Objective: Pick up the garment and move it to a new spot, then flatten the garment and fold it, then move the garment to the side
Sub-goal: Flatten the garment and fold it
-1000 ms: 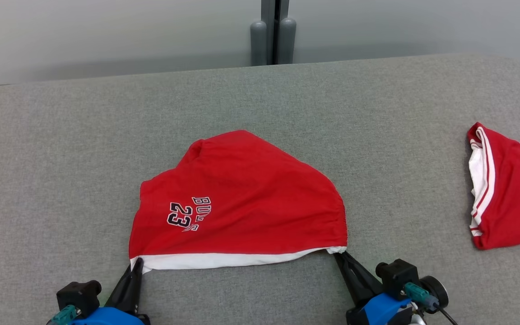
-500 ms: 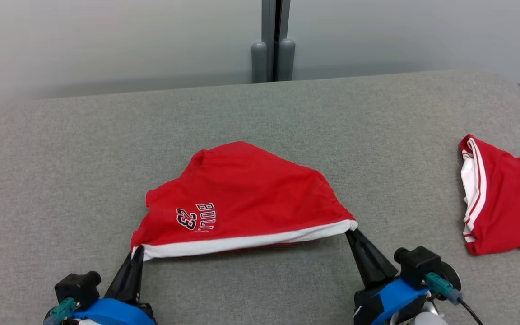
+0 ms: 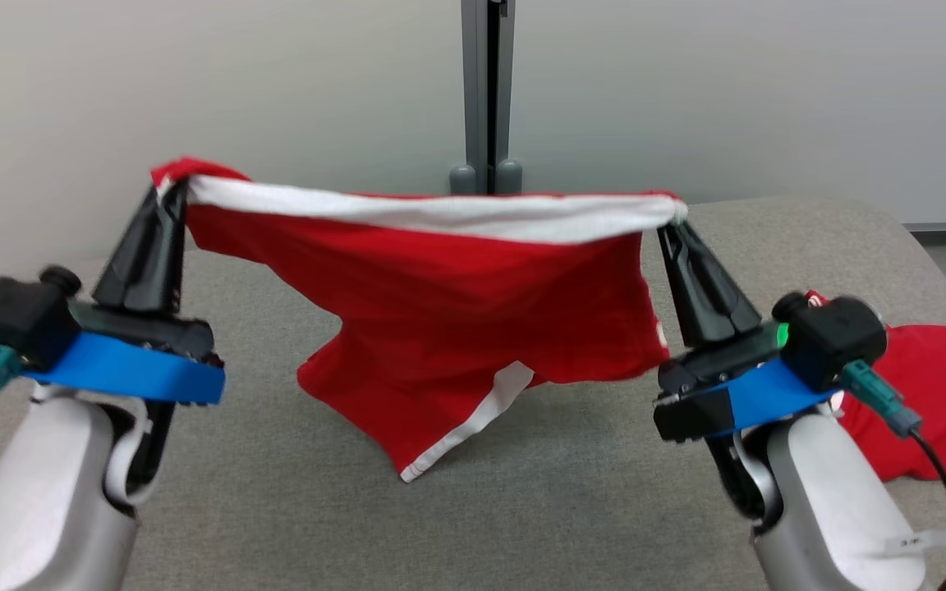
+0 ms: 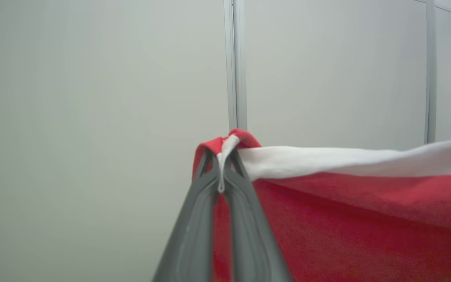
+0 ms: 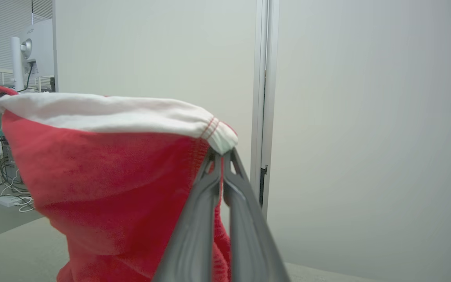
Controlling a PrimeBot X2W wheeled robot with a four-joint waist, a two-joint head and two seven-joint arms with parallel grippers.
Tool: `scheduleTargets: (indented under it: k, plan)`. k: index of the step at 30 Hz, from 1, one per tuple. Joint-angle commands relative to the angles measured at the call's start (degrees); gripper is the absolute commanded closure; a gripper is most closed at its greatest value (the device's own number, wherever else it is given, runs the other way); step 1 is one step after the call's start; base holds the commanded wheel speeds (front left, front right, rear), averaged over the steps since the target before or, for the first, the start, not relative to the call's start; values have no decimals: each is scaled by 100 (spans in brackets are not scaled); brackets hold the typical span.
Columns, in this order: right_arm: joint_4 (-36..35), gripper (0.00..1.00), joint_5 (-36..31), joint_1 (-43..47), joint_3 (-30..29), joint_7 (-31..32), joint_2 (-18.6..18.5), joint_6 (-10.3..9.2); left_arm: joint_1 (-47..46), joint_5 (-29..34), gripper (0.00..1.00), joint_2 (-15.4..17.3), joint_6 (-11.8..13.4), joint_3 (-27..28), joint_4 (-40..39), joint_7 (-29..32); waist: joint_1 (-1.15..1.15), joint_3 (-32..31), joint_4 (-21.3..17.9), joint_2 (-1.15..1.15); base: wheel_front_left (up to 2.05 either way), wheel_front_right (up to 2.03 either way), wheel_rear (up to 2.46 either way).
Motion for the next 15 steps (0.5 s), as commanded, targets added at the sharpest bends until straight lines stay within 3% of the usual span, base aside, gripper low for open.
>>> scheduleTargets:
  k: [1,10,15]
  plan:
    - [-61,100,-37,-197,-4,-16,-21,1,-168,-4,100,70,13,53,-47,3,1,-27,-13,0,0,0,0]
    - [-94,100,-73,-973,-64,-16,-22,1,-879,-235,100,358,13,-130,41,3,1,80,24,0,0,0,0]
    - [151,100,-219,-1343,-38,-16,-23,0,-1215,-264,100,518,13,-287,180,3,1,635,89,0,0,0,0]
